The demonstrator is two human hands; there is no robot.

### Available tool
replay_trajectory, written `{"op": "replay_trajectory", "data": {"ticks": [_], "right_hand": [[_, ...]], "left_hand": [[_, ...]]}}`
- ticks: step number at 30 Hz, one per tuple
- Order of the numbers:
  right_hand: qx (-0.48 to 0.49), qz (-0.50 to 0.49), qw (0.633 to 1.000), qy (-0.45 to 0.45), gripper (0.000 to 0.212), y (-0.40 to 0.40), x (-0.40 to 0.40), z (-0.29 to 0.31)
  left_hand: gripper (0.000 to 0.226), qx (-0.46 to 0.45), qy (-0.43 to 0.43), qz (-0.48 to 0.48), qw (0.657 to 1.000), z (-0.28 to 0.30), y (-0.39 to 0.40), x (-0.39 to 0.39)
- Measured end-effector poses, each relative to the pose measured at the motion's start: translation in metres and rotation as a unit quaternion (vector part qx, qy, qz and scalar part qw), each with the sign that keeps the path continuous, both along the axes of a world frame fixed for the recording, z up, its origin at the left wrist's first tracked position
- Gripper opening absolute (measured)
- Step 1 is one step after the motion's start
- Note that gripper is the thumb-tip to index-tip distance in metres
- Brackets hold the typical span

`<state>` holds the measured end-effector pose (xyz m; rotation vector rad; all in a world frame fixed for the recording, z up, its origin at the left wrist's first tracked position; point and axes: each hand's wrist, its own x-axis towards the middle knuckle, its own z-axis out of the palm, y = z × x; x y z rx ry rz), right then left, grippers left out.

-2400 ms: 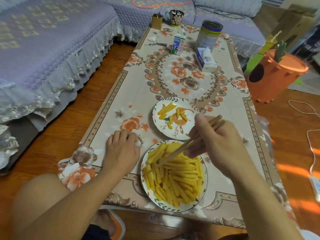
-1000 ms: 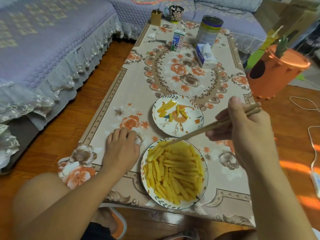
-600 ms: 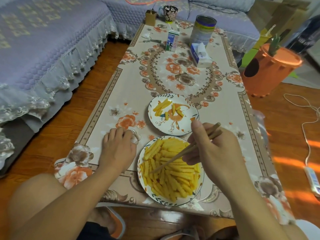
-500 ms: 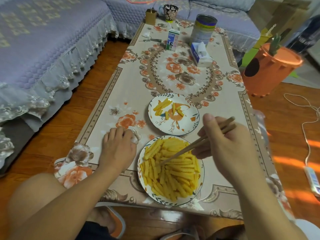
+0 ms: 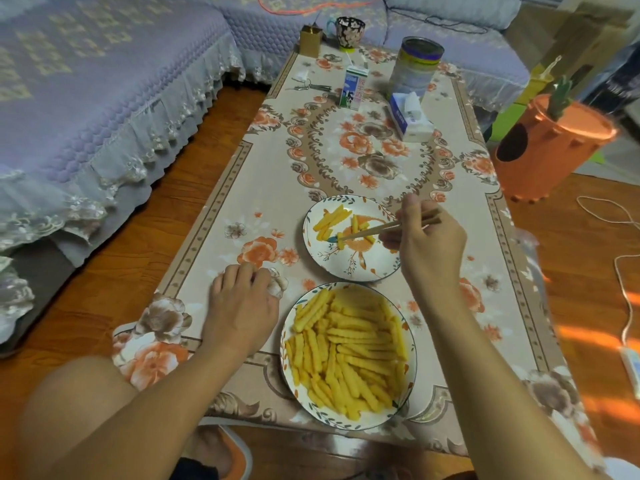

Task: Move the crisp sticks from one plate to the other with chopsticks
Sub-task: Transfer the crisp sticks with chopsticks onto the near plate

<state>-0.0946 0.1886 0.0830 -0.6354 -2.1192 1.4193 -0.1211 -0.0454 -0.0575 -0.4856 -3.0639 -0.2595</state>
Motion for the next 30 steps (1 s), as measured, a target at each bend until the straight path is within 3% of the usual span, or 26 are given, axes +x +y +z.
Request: {"op": "replay_trajectory", "data": {"ticks": [12,25,27,30], "right_hand": [[0.020,-0.020,0.999,0.018,0.031,0.012,0.010,0.004],[0.088,-0.027,0.996,-0.005,0.045,0.010,-0.005,-0.009],[0.046,-0.018,0.999,-0.008,0.045,0.012,0.007,0.008],[-0.083,0.077,0.994,-0.012,0.044,0.014,0.037,0.047]], "left_hand": [[0.044,0.000,0.004,0.001,1.000,-0.002,-0.001,0.000],[0.042,0.005,0.007,0.004,1.000,-0.003,0.001,0.000],[0.042,0.003,0.011,0.004,1.000,-0.003,0.000,0.001],[0.042,0.006,0.015,0.003,1.000,-0.002,0.000,0.000]]}}
